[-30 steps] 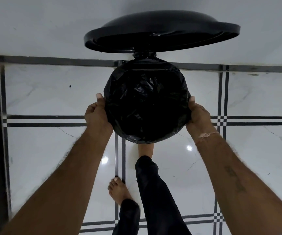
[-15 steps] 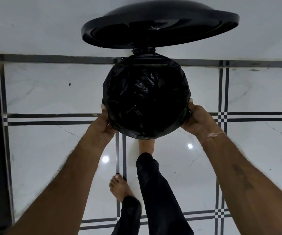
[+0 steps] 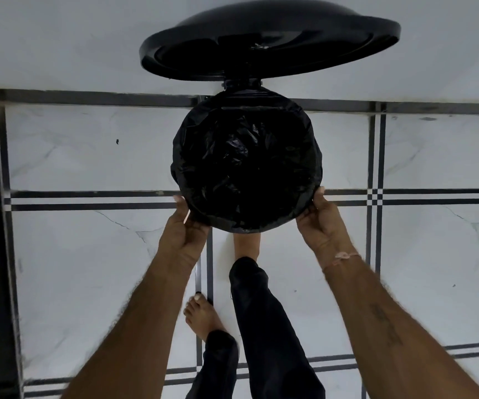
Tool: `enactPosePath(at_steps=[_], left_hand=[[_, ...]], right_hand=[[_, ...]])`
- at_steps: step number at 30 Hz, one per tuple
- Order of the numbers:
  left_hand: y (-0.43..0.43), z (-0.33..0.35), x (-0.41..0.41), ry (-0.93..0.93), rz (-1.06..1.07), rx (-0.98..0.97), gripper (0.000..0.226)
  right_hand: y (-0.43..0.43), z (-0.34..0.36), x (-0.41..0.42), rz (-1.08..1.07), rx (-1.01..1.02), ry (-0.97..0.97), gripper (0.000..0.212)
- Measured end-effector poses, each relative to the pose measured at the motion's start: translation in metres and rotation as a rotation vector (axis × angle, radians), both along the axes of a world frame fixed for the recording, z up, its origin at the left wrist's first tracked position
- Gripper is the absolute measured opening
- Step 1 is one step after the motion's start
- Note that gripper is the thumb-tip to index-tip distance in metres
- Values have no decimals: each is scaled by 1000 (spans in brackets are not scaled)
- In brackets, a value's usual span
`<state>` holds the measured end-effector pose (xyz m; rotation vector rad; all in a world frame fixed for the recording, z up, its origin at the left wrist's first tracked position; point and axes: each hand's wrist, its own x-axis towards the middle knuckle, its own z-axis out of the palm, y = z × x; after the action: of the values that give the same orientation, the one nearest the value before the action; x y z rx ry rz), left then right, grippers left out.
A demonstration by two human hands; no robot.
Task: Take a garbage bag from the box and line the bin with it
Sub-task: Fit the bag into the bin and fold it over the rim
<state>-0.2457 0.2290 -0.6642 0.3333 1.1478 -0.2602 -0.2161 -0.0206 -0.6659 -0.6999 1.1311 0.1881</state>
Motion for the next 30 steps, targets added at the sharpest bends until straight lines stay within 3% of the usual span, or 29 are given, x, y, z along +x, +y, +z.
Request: enactPosePath(at_steps=[4,7,12,16,21,27,30], left_hand=[[-11,8,-15,72,-28,-37,24],[-19,5,-18,62,18,16,21],[-37,3,-19,107,177,11,40],[-44,13,-26,147,137,-55,25],[-64,27,-26,144,174,-92,24],[-70,26,-21,209,234,-51,25],[-78,21,-26,245,192,-8,23]], right_hand=[[6,10,-26,39,24,12,18],[16,8,-25,-29,44,51,27],[32,10,-25,-189,39,60,24],[37,17,-46,-143,77,93,26],[64,28,-53,-209,189,227,33],[76,12,-42,-264,153,263,42],[84,19,-42,-256,121,302,34]])
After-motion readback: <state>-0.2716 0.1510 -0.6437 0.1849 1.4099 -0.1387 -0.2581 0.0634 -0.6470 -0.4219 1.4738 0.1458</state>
